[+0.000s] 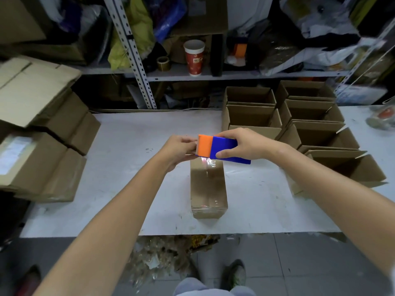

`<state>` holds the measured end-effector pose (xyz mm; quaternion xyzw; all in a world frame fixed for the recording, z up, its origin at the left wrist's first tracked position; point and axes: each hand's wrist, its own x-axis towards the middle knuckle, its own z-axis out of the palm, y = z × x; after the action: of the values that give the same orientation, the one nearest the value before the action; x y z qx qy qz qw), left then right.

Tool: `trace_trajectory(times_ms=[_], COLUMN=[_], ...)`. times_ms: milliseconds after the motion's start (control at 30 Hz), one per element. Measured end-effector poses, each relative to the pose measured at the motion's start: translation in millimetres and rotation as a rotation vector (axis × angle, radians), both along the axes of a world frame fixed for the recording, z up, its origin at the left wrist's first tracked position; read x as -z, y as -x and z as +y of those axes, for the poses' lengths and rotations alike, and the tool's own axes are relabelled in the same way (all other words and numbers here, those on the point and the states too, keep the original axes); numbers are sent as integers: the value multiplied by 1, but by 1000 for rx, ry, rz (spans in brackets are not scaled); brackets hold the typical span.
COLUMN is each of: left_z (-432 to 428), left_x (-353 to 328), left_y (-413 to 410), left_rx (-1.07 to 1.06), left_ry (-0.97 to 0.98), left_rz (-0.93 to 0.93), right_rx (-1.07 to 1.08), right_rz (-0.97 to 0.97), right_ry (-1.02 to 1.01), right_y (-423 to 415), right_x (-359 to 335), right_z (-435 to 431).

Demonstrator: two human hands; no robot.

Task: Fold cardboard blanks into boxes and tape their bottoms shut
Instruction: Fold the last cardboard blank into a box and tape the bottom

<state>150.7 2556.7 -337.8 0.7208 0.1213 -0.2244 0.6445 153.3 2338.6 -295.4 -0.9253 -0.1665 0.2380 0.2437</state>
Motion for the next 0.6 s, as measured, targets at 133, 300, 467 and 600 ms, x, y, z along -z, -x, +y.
trace_trajectory(times_ms=[133,300,467,600], left_z=[25,64,50,42], left_x=[20,37,38,56], left_y=[-10,-25,-40,-39], left_rx=[-207,-322,-339,-299], left_ry=[-123,-173,-154,-205], left_rz=[33,107,160,226], right_rx=[-102,7,37,50], right_rz=[-39,82,129,186], right_ry=[233,364,382,436], right_y=[-15,-38,-61,-69], right_x=[3,9,24,36], right_z=[-17,-85,-85,-82])
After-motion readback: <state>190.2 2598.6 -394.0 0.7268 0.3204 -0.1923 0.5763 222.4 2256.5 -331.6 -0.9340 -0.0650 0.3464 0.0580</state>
